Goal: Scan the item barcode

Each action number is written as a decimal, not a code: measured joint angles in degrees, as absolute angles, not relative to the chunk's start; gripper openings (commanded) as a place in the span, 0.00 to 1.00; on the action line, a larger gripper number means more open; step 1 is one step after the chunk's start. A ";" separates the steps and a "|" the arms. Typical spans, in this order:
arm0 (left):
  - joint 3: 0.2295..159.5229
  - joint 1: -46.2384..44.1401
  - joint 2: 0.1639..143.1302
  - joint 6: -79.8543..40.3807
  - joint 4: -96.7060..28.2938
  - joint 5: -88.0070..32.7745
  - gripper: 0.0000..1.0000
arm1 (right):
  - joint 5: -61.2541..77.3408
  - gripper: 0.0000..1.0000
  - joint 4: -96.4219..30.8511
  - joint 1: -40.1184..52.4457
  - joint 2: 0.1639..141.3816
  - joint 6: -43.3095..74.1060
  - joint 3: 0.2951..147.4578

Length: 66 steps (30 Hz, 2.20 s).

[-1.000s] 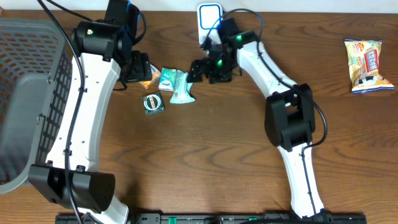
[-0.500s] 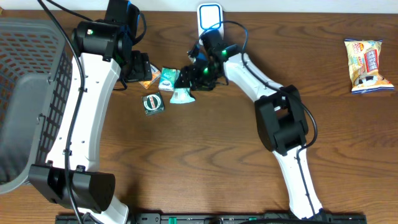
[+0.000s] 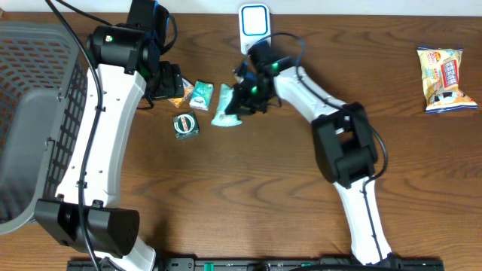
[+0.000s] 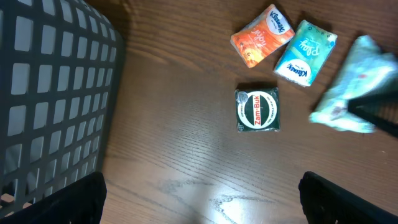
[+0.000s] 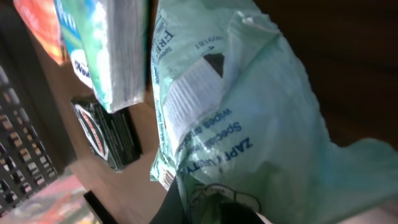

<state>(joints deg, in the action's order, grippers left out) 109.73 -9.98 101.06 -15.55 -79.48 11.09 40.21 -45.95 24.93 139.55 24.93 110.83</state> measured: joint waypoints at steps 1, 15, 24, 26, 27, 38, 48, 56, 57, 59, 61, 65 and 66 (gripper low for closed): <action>109.73 -9.98 101.06 -15.57 -79.46 11.11 0.97 | 39.97 0.02 -46.57 24.01 138.89 24.67 110.74; 109.73 -9.98 101.06 -15.57 -79.46 11.11 0.97 | 49.87 0.01 -46.57 14.68 117.89 8.82 110.39; 109.73 -9.98 101.06 -15.57 -79.46 11.11 0.98 | 53.82 0.01 -44.66 15.77 115.50 4.71 110.41; 109.73 -9.98 101.06 -15.57 -79.46 11.11 0.98 | 54.94 0.01 -44.62 15.68 115.50 4.47 110.41; 109.73 -9.98 101.06 -15.57 -79.46 11.11 0.97 | 55.90 0.01 -44.62 15.55 115.50 4.38 110.39; 109.73 -9.98 101.06 -15.57 -79.46 11.11 0.98 | 65.12 0.01 -45.82 12.78 115.50 4.01 110.41; 109.73 -9.98 101.06 -15.57 -79.46 11.09 0.98 | 66.24 0.01 -47.55 12.49 115.50 3.99 110.41; 109.73 -9.98 101.06 -15.55 -79.46 11.11 0.97 | 66.28 0.01 -47.57 12.49 115.50 3.99 110.39; 109.73 -9.98 101.06 -15.57 -79.46 11.11 0.98 | 66.26 0.01 -47.57 12.49 115.50 3.99 110.41; 109.73 -9.98 101.06 -15.57 -79.46 11.11 0.97 | 66.26 0.01 -47.57 12.49 115.50 3.99 110.39; 109.73 -9.98 101.06 -15.57 -79.46 11.11 0.97 | 66.19 0.01 -47.62 12.49 115.50 3.99 110.39; 109.73 -9.98 101.06 -15.57 -79.46 11.11 0.98 | 63.66 0.01 -49.36 12.62 115.50 3.86 110.41; 109.73 -9.98 101.06 -15.57 -79.46 11.11 0.98 | 61.21 0.01 -50.57 12.73 115.50 3.88 110.41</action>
